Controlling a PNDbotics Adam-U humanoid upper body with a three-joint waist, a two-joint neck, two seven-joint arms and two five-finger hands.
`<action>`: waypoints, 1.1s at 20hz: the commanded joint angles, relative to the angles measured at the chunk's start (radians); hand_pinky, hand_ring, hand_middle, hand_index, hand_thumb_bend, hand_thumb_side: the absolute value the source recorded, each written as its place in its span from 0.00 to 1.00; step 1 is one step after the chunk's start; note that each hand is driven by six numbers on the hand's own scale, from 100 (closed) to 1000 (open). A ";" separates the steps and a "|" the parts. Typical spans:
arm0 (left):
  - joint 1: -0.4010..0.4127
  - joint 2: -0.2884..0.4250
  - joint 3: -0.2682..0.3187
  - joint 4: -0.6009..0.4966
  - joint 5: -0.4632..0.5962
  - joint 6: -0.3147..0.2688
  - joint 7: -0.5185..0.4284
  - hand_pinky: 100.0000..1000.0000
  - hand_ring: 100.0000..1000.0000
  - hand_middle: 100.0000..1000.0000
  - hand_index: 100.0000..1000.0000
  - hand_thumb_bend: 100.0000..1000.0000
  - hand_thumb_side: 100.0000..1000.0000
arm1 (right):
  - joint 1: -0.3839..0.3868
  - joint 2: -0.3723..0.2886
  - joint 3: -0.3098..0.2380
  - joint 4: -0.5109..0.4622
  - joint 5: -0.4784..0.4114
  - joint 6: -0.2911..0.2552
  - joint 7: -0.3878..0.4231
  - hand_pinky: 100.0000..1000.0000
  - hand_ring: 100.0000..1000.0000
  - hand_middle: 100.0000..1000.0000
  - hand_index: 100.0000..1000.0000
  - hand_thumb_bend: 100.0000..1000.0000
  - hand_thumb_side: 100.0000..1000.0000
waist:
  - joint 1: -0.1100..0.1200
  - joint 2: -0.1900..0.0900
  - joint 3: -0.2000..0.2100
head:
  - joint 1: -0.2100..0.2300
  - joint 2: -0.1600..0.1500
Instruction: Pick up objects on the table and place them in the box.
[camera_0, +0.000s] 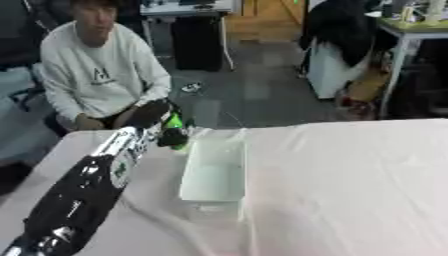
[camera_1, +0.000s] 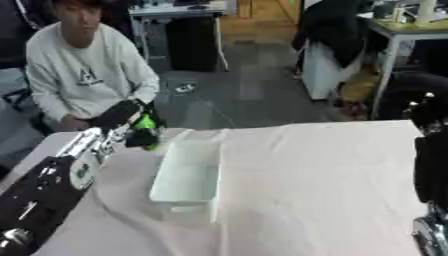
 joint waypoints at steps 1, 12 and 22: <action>-0.039 -0.002 -0.037 -0.029 0.039 -0.043 -0.028 0.00 0.00 0.00 0.14 0.00 0.51 | -0.020 0.000 0.000 -0.008 -0.003 0.002 0.004 0.58 0.61 0.64 0.72 0.00 0.95 | -0.001 -0.008 -0.002 | 0.011 -0.005; -0.038 0.002 -0.073 -0.028 -0.110 -0.126 -0.123 0.00 0.21 0.39 0.46 0.00 0.61 | -0.023 0.003 -0.003 -0.008 -0.006 0.004 0.004 0.58 0.60 0.64 0.72 0.00 0.95 | 0.001 -0.008 -0.006 | 0.014 -0.001; -0.025 0.013 -0.041 -0.066 -0.225 -0.236 -0.460 1.00 1.00 1.00 1.00 1.00 1.00 | -0.020 0.000 -0.004 -0.006 -0.004 0.004 0.004 0.58 0.60 0.64 0.72 0.00 0.95 | 0.000 -0.007 0.001 | 0.023 0.002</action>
